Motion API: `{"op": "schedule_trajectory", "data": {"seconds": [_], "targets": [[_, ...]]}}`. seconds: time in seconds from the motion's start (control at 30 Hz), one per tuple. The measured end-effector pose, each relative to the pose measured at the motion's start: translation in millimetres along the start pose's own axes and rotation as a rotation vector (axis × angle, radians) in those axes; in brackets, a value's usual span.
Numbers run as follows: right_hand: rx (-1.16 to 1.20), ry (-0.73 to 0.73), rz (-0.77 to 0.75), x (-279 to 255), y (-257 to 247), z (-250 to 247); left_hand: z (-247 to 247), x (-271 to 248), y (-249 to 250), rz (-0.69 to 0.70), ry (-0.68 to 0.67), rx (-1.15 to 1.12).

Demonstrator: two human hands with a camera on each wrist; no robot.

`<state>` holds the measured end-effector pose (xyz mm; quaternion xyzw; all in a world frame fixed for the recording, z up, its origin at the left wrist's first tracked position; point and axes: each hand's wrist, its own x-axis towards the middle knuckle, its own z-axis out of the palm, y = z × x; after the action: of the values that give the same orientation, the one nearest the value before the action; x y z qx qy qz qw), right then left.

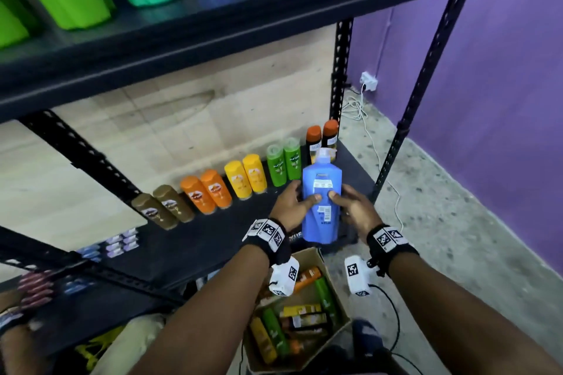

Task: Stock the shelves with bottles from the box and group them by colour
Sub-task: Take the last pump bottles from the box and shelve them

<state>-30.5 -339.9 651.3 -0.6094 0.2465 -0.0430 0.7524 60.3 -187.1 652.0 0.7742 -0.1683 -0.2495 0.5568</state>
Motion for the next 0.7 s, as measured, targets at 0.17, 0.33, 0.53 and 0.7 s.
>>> {"op": "schedule_trajectory", "data": {"seconds": [0.17,0.33,0.53,0.7], "targets": [[-0.024,0.029,-0.144,3,-55,-13,0,18,54,0.131,-0.026,-0.006],[-0.03,0.048,-0.305,-10,-106,-23,1,27,106,0.277,-0.009,0.025],[-0.092,0.035,-0.467,-25,-163,-33,3,21,166,0.402,0.023,-0.002],[-0.092,0.049,-0.654,-35,-211,-36,2,5,225,0.545,0.051,-0.072]]}}
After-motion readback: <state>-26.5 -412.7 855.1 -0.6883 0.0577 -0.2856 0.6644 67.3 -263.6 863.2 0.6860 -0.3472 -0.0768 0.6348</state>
